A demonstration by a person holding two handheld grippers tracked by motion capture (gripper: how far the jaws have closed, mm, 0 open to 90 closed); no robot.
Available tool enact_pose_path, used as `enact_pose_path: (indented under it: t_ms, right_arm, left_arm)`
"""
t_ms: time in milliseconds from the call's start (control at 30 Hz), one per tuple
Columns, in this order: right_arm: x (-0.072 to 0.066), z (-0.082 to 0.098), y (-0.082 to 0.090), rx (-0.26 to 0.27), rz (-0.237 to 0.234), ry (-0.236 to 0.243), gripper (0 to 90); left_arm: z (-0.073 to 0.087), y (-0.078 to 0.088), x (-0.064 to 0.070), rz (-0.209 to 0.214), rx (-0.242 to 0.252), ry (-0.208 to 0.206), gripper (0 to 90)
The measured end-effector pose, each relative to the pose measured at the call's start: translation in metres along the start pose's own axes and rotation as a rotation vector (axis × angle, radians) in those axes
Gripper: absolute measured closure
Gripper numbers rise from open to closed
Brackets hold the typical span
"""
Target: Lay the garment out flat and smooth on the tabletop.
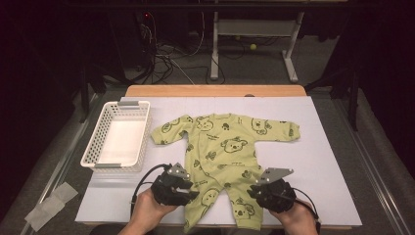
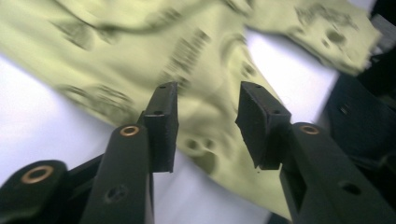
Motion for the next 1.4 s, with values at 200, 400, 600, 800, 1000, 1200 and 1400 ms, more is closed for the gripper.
enact_pose_path:
  t_ms: [200,400,600,800,1000,1200,1400]
  right_arm:
    - [0.036,-0.034,-0.009,0.036,0.068,-0.062,76.2]
    - [0.063,-0.049,-0.033,-0.010,0.122,-0.111,71.1]
    - [0.081,-0.046,-0.059,-0.088,0.177,-0.148,59.0]
    - [0.084,-0.048,-0.067,-0.099,0.139,-0.177,83.9]
    - [0.087,-0.059,-0.067,-0.084,0.190,-0.132,87.5]
    - [0.107,-0.078,-0.063,-0.010,0.226,-0.192,87.4]
    - [0.113,-0.083,-0.071,-0.009,0.245,-0.213,82.4]
  left_arm:
    - [-0.011,-0.013,-0.046,-0.064,-0.045,0.075,50.6]
    - [-0.012,-0.044,-0.075,-0.099,-0.154,0.101,48.4]
    - [-0.015,-0.054,-0.078,-0.126,-0.184,0.054,48.7]
    - [-0.018,-0.055,-0.079,-0.097,-0.200,0.026,81.4]
    - [-0.025,-0.054,-0.092,-0.144,-0.189,0.036,85.1]
    - [-0.039,-0.054,-0.121,-0.198,-0.168,0.073,84.8]
    - [-0.037,-0.055,-0.126,-0.195,-0.168,0.092,73.6]
Point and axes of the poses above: each handheld gripper's, and its own axes: y roughly backward along the jaws, z roughly out of its underside, x roughly to its right, the point moved 9 cm from there along -y, roughly forward along the jaws, and after that the axes turned 14 degrees about -y, right-handed, at the moved point
